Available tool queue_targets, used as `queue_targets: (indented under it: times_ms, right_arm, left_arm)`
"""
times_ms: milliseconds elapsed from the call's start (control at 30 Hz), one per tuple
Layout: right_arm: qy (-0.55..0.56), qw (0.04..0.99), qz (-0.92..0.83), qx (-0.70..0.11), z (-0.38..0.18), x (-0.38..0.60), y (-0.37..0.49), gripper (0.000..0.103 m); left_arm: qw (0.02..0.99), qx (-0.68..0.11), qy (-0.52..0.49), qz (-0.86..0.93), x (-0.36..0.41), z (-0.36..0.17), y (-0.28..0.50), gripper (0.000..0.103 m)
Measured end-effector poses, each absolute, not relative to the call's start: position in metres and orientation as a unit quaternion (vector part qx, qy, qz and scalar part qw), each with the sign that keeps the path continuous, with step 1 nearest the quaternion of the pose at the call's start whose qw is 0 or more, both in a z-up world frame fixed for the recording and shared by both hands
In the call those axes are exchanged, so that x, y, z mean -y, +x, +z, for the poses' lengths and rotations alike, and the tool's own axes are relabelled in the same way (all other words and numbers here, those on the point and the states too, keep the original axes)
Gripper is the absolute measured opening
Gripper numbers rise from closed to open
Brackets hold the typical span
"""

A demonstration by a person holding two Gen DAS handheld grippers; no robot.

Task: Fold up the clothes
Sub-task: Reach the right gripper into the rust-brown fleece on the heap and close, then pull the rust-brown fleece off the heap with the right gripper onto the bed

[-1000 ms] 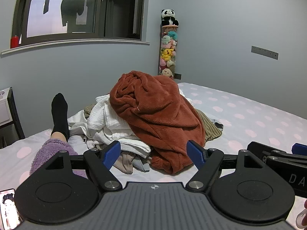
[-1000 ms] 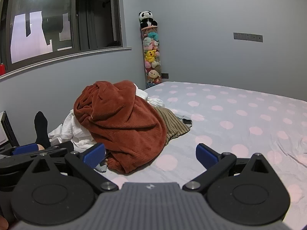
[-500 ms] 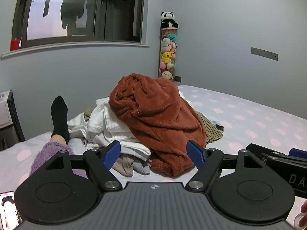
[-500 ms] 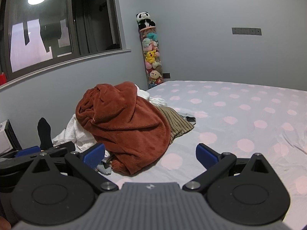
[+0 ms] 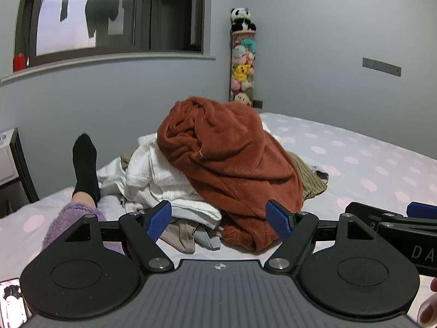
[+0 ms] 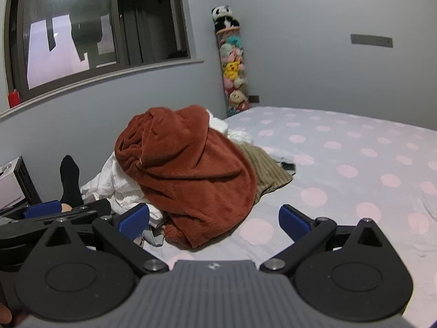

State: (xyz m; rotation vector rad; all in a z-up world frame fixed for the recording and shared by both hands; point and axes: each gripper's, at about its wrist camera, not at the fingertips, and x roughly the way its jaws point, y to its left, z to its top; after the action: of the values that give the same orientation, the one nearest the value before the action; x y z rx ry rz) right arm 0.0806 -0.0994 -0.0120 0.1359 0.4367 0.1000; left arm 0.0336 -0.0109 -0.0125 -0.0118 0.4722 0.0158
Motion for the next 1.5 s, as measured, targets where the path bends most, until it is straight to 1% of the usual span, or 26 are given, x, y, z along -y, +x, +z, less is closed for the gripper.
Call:
queue_targets:
  times_ms: [133,267,400,467,633,700,833,967,1000,1033,1067,1100,1133,1167,1233,1267,1300,1333,1367,1400,1433,1467,1500]
  right_arm:
    - [0.057,0.967,0.070,-0.239,-0.015,0.095,0.105,0.102]
    - [0.049,0.965,0.093,-0.241,-0.018,0.092,0.130,0.102]
    - [0.009,0.963,0.092,-0.255,-0.019,0.083,0.162,0.102]
    - [-0.007,0.965,0.096,-0.243,-0.021,0.081,0.176,0.102]
    - [-0.031,0.962,0.098,-0.251,-0.033,0.072,0.220,0.102]
    - [-0.040,0.961,0.100,-0.253,-0.040,0.067,0.237,0.102]
    - [-0.052,0.959,0.106,-0.259,-0.053,0.054,0.271,0.100]
    - [-0.059,0.956,0.112,-0.263,-0.067,0.043,0.306,0.096]
    - [-0.058,0.955,0.115,-0.267,-0.070,0.040,0.314,0.093]
    - [-0.058,0.954,0.119,-0.270,-0.074,0.036,0.322,0.089]
    - [-0.059,0.952,0.123,-0.273,-0.076,0.034,0.327,0.087]
    - [-0.059,0.952,0.124,-0.275,-0.080,0.031,0.332,0.085]
    - [-0.059,0.951,0.125,-0.276,-0.083,0.028,0.337,0.083]
    - [-0.059,0.950,0.127,-0.278,-0.086,0.026,0.342,0.081]
    - [-0.059,0.948,0.130,-0.283,-0.092,0.021,0.351,0.072]
    - [-0.059,0.948,0.132,-0.284,-0.093,0.019,0.355,0.071]
    - [-0.060,0.947,0.133,-0.285,-0.095,0.017,0.358,0.067]
    - [-0.062,0.947,0.134,-0.286,-0.095,0.015,0.360,0.059]
    - [-0.064,0.947,0.135,-0.284,-0.095,0.013,0.360,0.052]
    - [-0.067,0.947,0.136,-0.283,-0.093,0.012,0.361,0.037]
    - [-0.071,0.948,0.134,-0.279,-0.090,0.011,0.359,0.031]
    - [-0.074,0.949,0.131,-0.275,-0.087,0.010,0.357,0.019]
    - [-0.076,0.951,0.129,-0.269,-0.083,0.011,0.352,0.012]
  left_arm:
    - [0.968,-0.249,-0.010,0.009,0.008,-0.020,0.055,0.075]
    - [0.964,-0.266,-0.013,-0.001,0.004,-0.027,0.085,0.075]
    - [0.960,-0.279,-0.013,-0.005,-0.001,-0.040,0.115,0.075]
    - [0.958,-0.286,-0.013,-0.005,-0.004,-0.047,0.131,0.075]
    - [0.953,-0.302,-0.018,0.023,-0.018,-0.072,0.174,0.075]
    - [0.949,-0.312,-0.025,0.033,-0.023,-0.081,0.187,0.071]
    - [0.949,-0.314,-0.029,0.032,-0.030,-0.091,0.210,0.070]
    - [0.953,-0.300,-0.041,0.028,-0.036,-0.102,0.229,0.066]
    - [0.952,-0.301,-0.048,0.026,-0.038,-0.106,0.232,0.062]
    - [0.952,-0.302,-0.056,0.023,-0.040,-0.109,0.234,0.060]
    - [0.951,-0.303,-0.063,0.019,-0.041,-0.113,0.236,0.059]
    - [0.950,-0.306,-0.067,0.013,-0.042,-0.116,0.237,0.055]
    - [0.949,-0.307,-0.068,0.007,-0.042,-0.118,0.238,0.052]
    - [0.950,-0.306,-0.069,0.002,-0.044,-0.119,0.239,0.051]
    - [0.951,-0.300,-0.079,-0.003,-0.047,-0.122,0.239,0.051]
    - [0.952,-0.295,-0.081,-0.007,-0.048,-0.124,0.239,0.051]
    - [0.954,-0.290,-0.076,-0.010,-0.047,-0.124,0.239,0.048]
    - [0.956,-0.285,-0.072,-0.013,-0.046,-0.125,0.238,0.046]
    - [0.957,-0.281,-0.067,-0.017,-0.045,-0.126,0.238,0.042]
    - [0.958,-0.279,-0.063,-0.023,-0.043,-0.126,0.238,0.036]
    - [0.958,-0.277,-0.062,-0.030,-0.042,-0.125,0.237,0.035]
    - [0.959,-0.273,-0.061,-0.036,-0.040,-0.123,0.235,0.033]
    - [0.961,-0.265,-0.061,-0.040,-0.038,-0.121,0.232,0.033]
